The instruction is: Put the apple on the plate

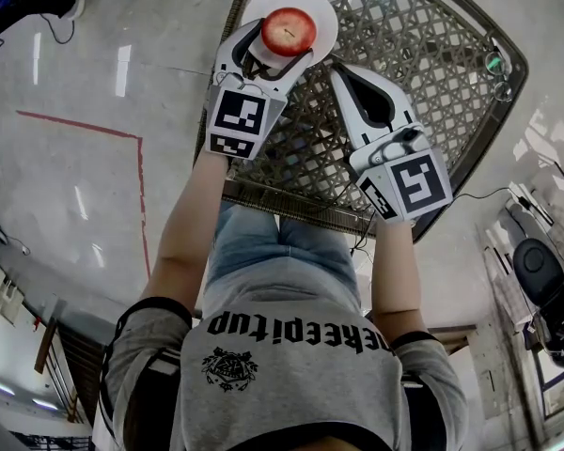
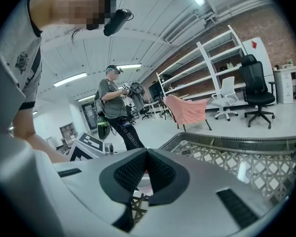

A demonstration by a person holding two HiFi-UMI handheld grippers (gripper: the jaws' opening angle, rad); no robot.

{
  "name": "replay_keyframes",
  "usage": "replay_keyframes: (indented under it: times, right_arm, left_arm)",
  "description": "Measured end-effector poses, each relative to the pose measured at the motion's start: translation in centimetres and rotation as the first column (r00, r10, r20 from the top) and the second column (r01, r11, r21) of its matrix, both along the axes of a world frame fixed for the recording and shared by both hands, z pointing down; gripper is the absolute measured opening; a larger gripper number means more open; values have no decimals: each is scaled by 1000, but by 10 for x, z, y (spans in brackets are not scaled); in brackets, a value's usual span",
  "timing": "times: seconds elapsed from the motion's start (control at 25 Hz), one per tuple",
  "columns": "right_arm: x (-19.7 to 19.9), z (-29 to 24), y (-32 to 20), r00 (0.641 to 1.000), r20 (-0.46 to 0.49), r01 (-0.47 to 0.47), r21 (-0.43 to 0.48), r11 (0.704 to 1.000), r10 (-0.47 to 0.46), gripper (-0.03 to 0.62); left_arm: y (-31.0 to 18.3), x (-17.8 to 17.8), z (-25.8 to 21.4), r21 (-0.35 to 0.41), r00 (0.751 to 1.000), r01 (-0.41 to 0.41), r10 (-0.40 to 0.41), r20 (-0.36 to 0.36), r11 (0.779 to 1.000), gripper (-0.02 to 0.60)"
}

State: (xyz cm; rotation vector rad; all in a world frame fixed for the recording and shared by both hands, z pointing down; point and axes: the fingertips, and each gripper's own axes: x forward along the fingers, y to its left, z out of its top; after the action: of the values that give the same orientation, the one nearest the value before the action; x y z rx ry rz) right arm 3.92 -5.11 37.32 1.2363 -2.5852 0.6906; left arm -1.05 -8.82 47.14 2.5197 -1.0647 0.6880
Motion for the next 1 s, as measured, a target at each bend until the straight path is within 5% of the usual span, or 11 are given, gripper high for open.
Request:
replay_keyframes:
  times: [1.0]
  right_arm:
    - [-7,-7,8,1000,-13,12,8,1000,-12,5]
  left_arm:
    - [6,-3,1,-18,1000,-3,3,-6,1000,390]
